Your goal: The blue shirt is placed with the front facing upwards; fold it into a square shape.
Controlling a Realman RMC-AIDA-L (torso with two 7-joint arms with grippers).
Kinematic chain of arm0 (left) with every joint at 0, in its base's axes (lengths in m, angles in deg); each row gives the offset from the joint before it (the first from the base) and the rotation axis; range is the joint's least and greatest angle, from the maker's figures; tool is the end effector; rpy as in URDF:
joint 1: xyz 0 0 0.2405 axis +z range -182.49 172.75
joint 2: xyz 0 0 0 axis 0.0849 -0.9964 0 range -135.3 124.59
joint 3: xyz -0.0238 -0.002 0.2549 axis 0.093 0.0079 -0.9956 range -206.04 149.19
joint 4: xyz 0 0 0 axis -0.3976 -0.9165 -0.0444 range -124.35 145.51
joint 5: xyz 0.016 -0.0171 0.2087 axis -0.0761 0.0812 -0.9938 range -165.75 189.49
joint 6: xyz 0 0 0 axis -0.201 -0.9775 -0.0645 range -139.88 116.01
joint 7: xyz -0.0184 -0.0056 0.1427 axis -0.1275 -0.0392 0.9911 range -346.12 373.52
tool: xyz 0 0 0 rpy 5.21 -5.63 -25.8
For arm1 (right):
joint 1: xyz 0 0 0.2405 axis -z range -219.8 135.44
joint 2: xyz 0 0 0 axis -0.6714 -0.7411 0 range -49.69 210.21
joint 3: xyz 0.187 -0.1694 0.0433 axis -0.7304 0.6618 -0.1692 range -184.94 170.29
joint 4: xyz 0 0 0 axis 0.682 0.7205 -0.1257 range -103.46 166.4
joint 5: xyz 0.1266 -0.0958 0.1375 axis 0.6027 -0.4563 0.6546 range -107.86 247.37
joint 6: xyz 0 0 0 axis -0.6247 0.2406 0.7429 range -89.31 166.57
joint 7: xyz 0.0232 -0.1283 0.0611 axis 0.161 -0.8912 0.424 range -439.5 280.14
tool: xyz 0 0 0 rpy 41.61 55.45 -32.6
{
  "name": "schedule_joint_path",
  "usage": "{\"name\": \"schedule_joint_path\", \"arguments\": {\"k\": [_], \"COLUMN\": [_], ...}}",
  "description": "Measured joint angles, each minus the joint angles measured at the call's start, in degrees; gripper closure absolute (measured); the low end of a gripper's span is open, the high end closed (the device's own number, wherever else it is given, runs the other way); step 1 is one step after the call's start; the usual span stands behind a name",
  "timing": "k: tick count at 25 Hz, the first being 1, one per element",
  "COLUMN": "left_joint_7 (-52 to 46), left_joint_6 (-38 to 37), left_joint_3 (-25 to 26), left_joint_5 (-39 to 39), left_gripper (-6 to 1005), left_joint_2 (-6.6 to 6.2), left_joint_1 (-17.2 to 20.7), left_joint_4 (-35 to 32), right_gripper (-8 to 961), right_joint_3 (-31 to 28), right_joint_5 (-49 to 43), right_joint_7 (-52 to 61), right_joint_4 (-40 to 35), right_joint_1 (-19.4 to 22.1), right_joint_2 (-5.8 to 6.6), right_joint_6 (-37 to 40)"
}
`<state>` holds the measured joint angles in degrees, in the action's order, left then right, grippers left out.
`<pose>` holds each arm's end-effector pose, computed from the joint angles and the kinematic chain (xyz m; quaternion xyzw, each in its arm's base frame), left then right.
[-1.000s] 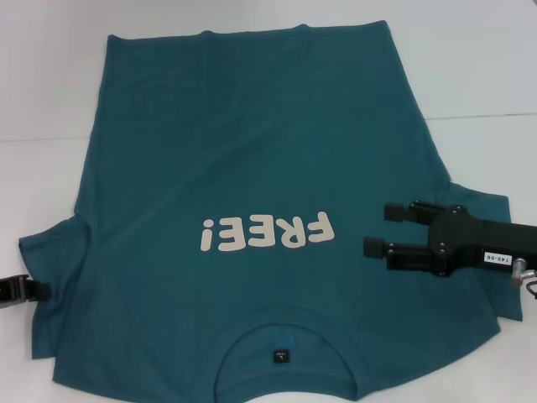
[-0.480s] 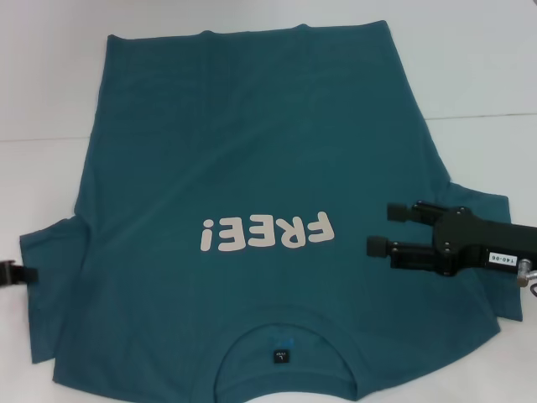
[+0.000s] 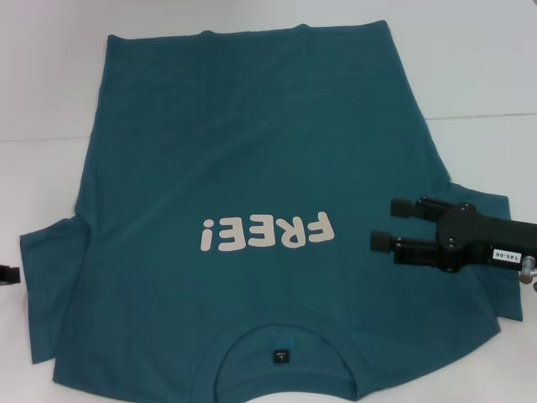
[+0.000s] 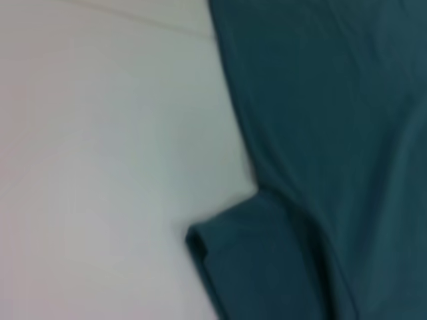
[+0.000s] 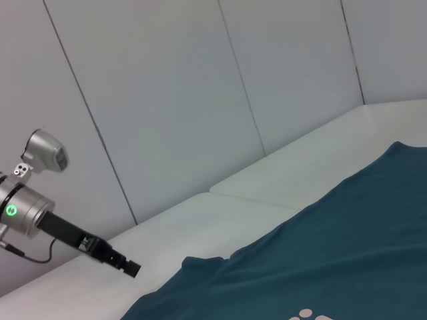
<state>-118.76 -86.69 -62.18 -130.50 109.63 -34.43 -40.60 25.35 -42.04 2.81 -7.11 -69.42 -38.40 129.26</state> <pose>-0.3438 0.3553 0.0814 -0.7551 -0.5848 -0.0713 0.2876 0.2803 0.3245 0.0254 -0.8999 0.2708 0.2926 0.1768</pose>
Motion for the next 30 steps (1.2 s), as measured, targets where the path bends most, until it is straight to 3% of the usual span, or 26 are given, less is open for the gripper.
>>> {"name": "schedule_joint_path", "arguments": {"k": [3, 7, 10, 26, 30], "left_joint_7": [-0.2, -2.2, -2.6, -5.4, -5.4], "left_joint_6": [-0.1, 0.3, 0.0, 2.5, 3.1], "left_joint_3": [-0.1, -0.7, -0.7, -1.1, -1.4], "left_joint_5": [-0.3, -2.6, -2.8, -6.3, -6.4], "left_gripper": [951, 953, 857, 365, 160], "left_joint_2": [0.74, 3.91, 4.55, 4.62, 4.3], "left_joint_1": [0.5, 1.3, 1.2, -0.3, -1.2], "left_joint_4": [-0.1, -4.3, -5.3, -4.6, -2.1], "right_gripper": [37, 37, 37, 37, 37], "right_joint_3": [-0.2, -0.3, -0.3, 0.3, 0.3], "right_joint_5": [0.0, 0.0, 0.0, -0.2, -0.3], "right_joint_7": [0.0, 0.0, 0.5, 2.1, 2.1], "right_joint_4": [0.0, -0.1, -0.6, -1.8, -1.8], "right_joint_1": [0.0, -0.2, -0.4, -1.3, -1.4], "right_joint_2": [0.01, 0.01, 0.0, -0.3, -0.33], "right_joint_6": [0.0, 0.0, 0.1, -0.3, -0.5]}}
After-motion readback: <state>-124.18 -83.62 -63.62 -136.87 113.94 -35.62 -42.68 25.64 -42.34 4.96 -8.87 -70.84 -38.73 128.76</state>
